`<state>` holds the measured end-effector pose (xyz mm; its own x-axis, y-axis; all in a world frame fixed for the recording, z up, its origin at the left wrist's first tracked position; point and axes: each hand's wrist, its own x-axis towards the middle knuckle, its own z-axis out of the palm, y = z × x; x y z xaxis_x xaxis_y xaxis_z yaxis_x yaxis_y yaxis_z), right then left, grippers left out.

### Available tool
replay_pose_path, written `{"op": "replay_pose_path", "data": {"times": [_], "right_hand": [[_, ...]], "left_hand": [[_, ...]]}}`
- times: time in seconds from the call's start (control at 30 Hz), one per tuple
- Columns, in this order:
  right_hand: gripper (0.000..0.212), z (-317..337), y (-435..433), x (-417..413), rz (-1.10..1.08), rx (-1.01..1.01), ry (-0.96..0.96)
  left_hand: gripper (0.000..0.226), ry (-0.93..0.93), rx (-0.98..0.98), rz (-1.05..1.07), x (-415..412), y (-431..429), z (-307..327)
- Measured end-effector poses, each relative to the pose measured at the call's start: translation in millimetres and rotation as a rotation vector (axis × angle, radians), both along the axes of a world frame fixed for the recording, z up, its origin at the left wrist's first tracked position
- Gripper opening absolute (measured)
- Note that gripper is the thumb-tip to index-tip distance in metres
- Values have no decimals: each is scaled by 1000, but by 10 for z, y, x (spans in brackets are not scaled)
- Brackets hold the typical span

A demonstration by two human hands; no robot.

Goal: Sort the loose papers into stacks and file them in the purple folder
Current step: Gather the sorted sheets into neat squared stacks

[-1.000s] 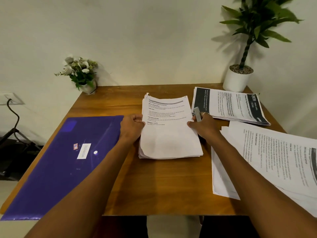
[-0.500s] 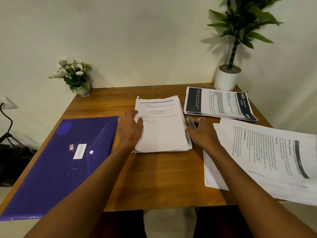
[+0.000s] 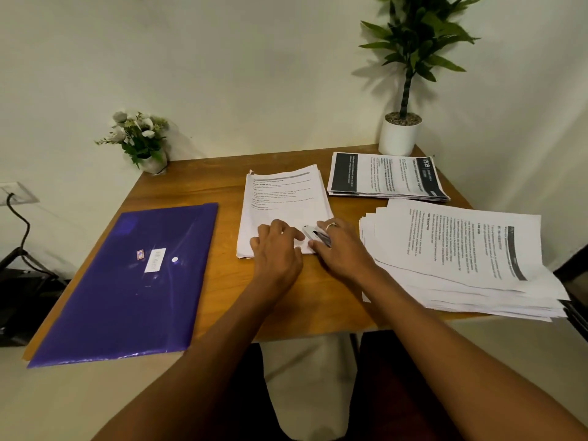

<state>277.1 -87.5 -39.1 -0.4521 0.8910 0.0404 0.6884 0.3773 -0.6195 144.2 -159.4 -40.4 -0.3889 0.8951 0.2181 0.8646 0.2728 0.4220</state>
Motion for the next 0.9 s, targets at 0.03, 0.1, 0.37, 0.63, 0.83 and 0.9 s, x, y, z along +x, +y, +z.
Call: {"op": "replay_pose_path", "data": {"times": [0.03, 0.1, 0.37, 0.63, 0.83, 0.9], "right_hand": [[52, 20, -3, 71, -18, 24, 5], [42, 49, 38, 263, -69, 106, -41], [23, 12, 315, 1413, -467, 213, -42], [38, -35, 330, 2310, -765, 220, -82], [86, -92, 472, 2736, -899, -55, -45], [84, -118, 512, 2749, -889, -40, 21]], "left_hand": [[26, -7, -10, -21, 39, -23, -17], [25, -26, -20, -65, 125, -42, -48], [18, -55, 52, -303, 793, 237, -50], [52, -9, -208, -619, 1607, 626, -66], [53, -22, -286, -571, 1716, 700, -163], [52, -35, -278, -555, 1724, 691, -150]]}}
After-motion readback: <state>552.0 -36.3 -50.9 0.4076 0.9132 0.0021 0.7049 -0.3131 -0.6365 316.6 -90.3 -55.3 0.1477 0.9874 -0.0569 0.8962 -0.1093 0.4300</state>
